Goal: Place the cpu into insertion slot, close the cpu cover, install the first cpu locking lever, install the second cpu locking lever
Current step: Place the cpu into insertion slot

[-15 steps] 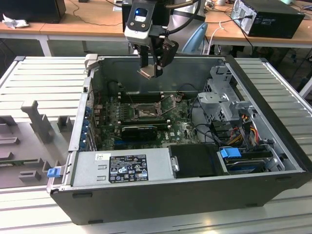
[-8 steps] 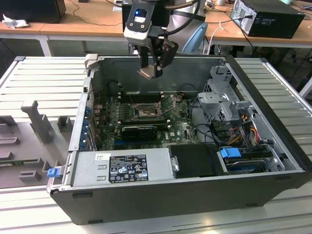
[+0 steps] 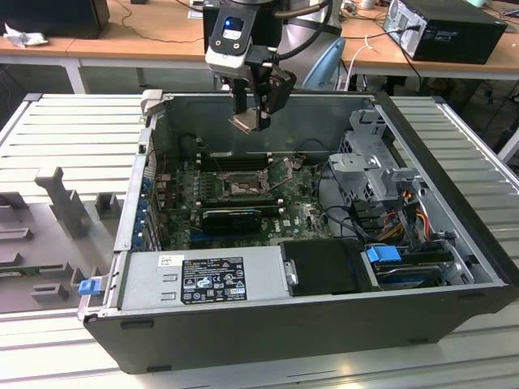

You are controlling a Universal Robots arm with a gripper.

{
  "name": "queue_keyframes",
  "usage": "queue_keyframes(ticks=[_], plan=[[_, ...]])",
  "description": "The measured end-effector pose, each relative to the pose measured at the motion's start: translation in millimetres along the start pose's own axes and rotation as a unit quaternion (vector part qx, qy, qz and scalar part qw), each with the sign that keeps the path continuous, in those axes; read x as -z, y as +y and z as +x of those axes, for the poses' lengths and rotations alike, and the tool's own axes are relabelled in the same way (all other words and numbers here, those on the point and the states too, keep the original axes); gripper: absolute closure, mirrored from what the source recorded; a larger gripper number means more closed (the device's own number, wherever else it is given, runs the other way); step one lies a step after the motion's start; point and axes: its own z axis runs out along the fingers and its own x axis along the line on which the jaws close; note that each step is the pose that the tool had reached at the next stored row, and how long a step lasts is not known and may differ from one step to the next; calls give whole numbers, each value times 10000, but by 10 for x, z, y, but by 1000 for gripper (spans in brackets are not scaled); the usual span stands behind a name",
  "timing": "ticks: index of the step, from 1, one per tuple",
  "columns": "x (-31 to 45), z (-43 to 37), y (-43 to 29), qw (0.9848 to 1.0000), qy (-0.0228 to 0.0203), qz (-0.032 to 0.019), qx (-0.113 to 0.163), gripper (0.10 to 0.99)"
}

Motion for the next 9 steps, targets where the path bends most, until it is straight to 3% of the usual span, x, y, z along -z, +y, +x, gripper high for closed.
queue_keyframes(ticks=[9], plan=[[-7,-1,-1,9985,-47,-9,-552,557]])
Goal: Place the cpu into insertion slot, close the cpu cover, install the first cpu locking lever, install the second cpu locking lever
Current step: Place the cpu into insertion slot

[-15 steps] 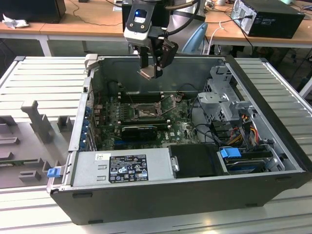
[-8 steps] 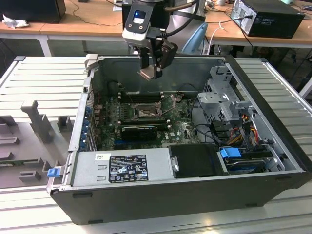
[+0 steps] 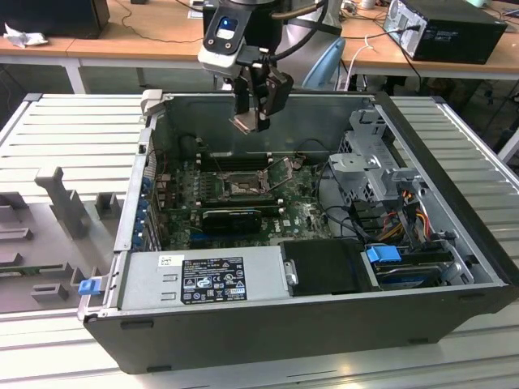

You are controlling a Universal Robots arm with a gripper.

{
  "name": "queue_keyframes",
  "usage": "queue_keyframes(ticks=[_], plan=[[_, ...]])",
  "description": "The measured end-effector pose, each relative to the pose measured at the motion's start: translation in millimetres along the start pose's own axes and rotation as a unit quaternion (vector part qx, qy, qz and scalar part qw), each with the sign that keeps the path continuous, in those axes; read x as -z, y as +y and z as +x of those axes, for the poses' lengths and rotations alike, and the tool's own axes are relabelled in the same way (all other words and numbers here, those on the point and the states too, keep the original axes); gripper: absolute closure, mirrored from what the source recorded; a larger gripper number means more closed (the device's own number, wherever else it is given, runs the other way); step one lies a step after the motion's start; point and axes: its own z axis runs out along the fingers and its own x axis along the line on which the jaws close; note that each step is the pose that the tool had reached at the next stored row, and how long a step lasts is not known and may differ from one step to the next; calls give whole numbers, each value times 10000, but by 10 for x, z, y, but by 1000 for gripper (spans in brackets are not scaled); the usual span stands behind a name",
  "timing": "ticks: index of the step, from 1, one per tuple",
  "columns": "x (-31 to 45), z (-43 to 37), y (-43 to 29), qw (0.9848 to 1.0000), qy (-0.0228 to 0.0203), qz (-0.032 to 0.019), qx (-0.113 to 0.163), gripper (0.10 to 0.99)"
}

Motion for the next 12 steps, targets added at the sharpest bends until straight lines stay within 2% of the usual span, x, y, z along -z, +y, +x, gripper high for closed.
queue_keyframes(ticks=[4,12], plan=[[-3,0,0,9998,-18,-4,-212,557],[-6,0,-1,9982,-51,-11,-596,557]])
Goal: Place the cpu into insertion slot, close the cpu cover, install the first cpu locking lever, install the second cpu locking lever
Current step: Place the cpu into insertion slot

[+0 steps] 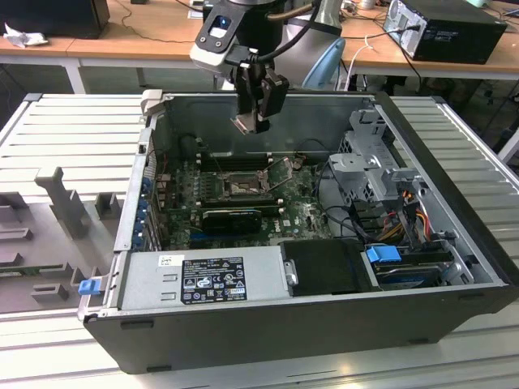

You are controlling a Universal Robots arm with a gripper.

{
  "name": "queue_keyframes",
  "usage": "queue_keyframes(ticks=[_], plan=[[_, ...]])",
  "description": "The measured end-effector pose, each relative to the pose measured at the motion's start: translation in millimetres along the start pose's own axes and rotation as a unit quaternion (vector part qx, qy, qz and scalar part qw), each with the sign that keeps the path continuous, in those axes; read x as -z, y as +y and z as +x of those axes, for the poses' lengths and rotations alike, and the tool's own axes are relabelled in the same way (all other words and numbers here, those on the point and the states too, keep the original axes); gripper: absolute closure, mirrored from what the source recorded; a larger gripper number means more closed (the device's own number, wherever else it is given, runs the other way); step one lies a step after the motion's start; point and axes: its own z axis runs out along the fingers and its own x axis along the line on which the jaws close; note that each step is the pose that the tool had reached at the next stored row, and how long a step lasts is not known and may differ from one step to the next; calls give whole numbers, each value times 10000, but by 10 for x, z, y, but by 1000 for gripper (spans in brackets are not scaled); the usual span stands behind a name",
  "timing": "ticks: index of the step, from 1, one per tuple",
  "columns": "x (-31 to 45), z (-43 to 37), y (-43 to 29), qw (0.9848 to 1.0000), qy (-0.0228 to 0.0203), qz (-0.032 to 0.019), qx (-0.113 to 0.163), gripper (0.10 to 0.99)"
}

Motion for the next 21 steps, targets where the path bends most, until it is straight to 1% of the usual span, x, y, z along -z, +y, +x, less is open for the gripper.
queue_keyframes(ticks=[2,4,6,7,8,11,21], plan=[[-4,0,0,9999,-12,-3,-143,557],[-9,0,-1,9994,-28,-6,-331,557],[-15,0,-1,9987,-43,-9,-504,557],[-21,-1,-1,9981,-53,-11,-619,557],[-26,0,-2,9977,-57,-12,-669,557],[-39,-1,-3,9975,-60,-12,-698,557],[-53,-3,-5,9975,-60,-12,-698,557]])
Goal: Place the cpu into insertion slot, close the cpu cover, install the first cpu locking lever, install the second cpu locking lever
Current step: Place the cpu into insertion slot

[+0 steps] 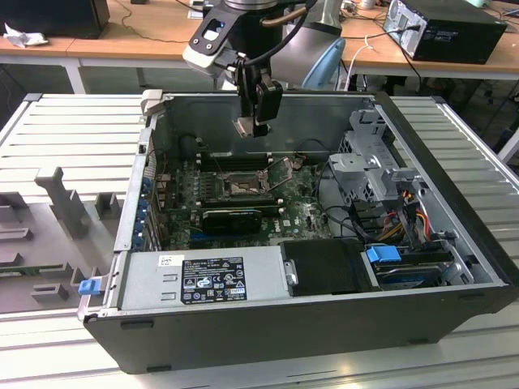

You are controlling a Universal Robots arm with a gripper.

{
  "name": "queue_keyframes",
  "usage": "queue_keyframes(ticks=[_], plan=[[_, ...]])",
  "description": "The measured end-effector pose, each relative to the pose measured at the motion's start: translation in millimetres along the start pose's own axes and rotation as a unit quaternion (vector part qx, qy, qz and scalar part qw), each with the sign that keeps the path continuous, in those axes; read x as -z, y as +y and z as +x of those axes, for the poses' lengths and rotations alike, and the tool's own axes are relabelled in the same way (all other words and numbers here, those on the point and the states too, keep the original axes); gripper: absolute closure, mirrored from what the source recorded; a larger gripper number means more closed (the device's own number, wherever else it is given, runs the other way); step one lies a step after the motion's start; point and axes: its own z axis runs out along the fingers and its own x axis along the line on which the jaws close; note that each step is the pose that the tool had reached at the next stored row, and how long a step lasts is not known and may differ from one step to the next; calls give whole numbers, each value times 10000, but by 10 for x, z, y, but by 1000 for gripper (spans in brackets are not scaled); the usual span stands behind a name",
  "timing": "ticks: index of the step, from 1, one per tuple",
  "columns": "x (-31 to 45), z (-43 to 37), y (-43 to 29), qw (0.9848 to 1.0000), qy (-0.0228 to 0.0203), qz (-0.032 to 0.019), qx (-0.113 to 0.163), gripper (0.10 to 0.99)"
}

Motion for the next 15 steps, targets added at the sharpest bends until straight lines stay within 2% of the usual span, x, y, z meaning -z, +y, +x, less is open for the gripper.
queue_keyframes(ticks=[8,15], plan=[[-10,0,-1,10000,0,0,0,557],[-19,0,-1,9999,-12,-3,-143,557]])
